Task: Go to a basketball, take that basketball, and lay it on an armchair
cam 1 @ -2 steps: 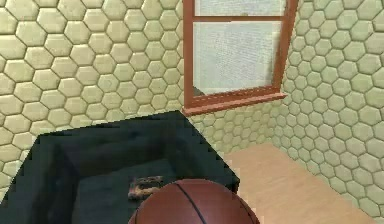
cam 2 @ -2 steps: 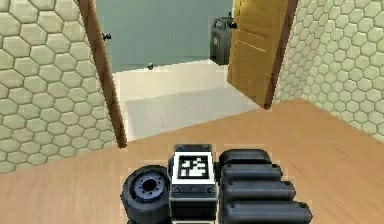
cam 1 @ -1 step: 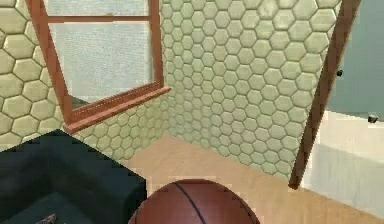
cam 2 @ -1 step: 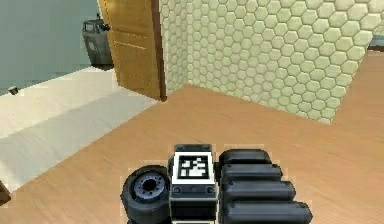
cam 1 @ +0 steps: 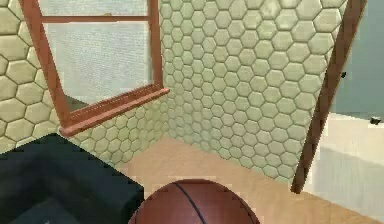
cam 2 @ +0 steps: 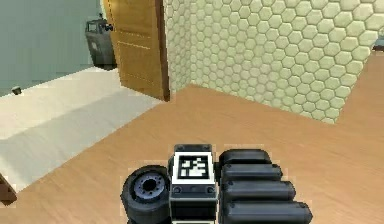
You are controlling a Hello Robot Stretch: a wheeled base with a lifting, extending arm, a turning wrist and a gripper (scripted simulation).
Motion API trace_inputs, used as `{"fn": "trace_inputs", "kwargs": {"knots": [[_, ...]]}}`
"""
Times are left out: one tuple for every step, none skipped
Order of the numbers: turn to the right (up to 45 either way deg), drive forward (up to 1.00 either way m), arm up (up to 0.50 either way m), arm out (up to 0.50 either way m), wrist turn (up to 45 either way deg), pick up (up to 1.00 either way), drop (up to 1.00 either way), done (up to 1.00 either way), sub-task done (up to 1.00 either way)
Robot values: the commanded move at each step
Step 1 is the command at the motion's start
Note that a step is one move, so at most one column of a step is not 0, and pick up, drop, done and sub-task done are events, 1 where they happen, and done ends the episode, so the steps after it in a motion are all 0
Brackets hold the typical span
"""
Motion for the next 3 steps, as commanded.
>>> {"fn": "trace_inputs", "kwargs": {"knots": [[45.0,0.0,0.0,0.0,0.0,0.0,0.0,0.0,0.0],[45.0,0.0,0.0,0.0,0.0,0.0,0.0,0.0,0.0],[45.0,0.0,0.0,0.0,0.0,0.0,0.0,0.0,0.0]]}}
